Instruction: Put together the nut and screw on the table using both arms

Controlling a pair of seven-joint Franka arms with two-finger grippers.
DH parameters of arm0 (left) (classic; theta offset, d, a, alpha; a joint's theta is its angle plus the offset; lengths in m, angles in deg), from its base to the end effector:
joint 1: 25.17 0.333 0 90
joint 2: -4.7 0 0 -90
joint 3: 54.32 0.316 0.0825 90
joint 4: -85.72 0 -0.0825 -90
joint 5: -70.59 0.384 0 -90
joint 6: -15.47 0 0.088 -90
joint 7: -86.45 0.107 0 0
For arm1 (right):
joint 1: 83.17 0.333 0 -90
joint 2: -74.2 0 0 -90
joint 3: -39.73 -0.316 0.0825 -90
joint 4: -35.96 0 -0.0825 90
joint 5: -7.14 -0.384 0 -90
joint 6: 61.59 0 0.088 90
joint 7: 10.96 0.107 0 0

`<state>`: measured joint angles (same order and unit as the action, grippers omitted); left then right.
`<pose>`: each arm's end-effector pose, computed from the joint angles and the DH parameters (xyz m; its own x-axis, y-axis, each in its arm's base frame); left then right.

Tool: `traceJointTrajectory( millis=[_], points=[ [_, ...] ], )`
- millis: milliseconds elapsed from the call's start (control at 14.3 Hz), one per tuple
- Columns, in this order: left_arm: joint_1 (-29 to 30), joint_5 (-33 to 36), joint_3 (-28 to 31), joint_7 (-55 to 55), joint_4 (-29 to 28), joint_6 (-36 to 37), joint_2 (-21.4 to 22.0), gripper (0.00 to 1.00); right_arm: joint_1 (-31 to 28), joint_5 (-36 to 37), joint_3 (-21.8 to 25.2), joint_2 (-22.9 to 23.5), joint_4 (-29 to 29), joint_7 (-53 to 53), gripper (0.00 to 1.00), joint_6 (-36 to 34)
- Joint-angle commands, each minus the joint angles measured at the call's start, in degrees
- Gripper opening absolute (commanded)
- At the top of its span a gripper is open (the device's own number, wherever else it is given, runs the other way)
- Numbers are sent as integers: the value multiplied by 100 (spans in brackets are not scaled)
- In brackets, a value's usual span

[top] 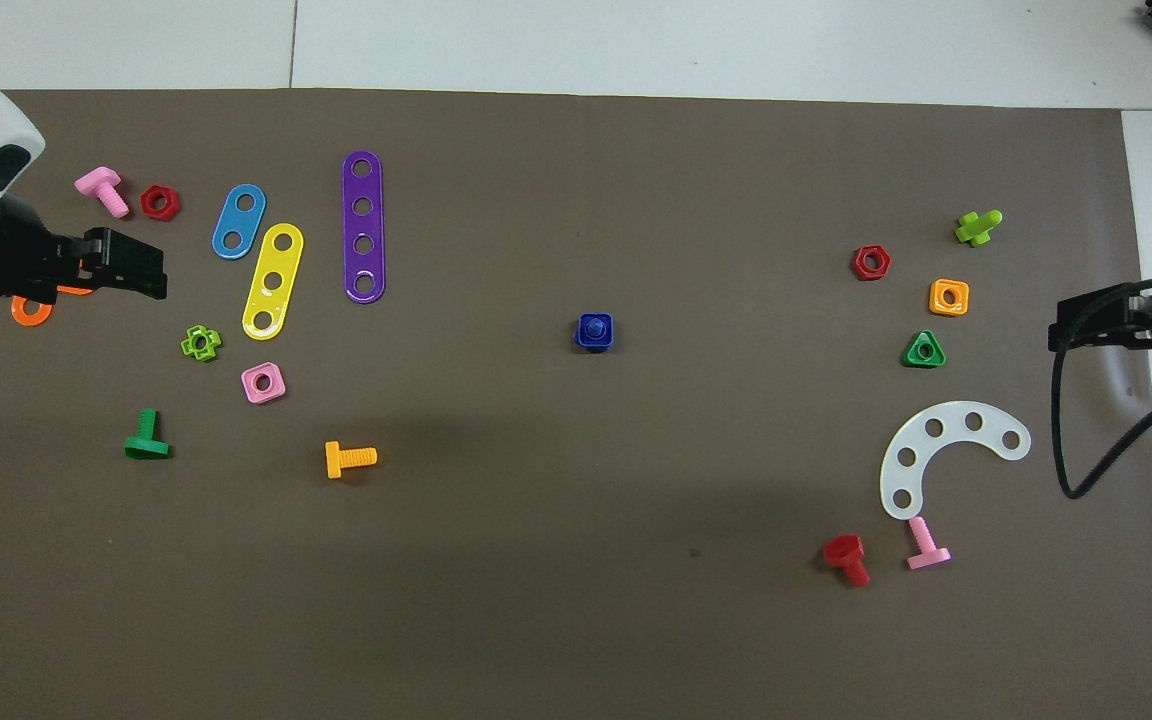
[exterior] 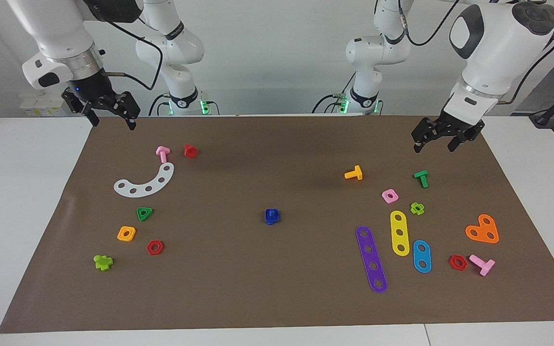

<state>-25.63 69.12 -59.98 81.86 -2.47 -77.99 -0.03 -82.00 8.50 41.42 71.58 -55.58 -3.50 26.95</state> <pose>0.5815 -0.0626 0.5981 0.9997 -0.0248 0.0071 -0.0250 -0.9991 0.0344 0.5376 -0.0079 0.6346 0.9902 -0.1394 -0.0037 -0.1392 -0.9900 0.0231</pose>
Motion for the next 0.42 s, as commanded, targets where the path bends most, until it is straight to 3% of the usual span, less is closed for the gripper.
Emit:
traceJointTrajectory(
  millis=[0, 350],
  points=[
    [2, 120, 21, 99, -172, 38, 183, 100, -38, 67, -29, -54, -65, -131, 100, 75],
    [29, 129, 12, 107, -163, -50, 174, 100, -38, -12, -38, -63, -92, -96, 100, 92]
  ],
)
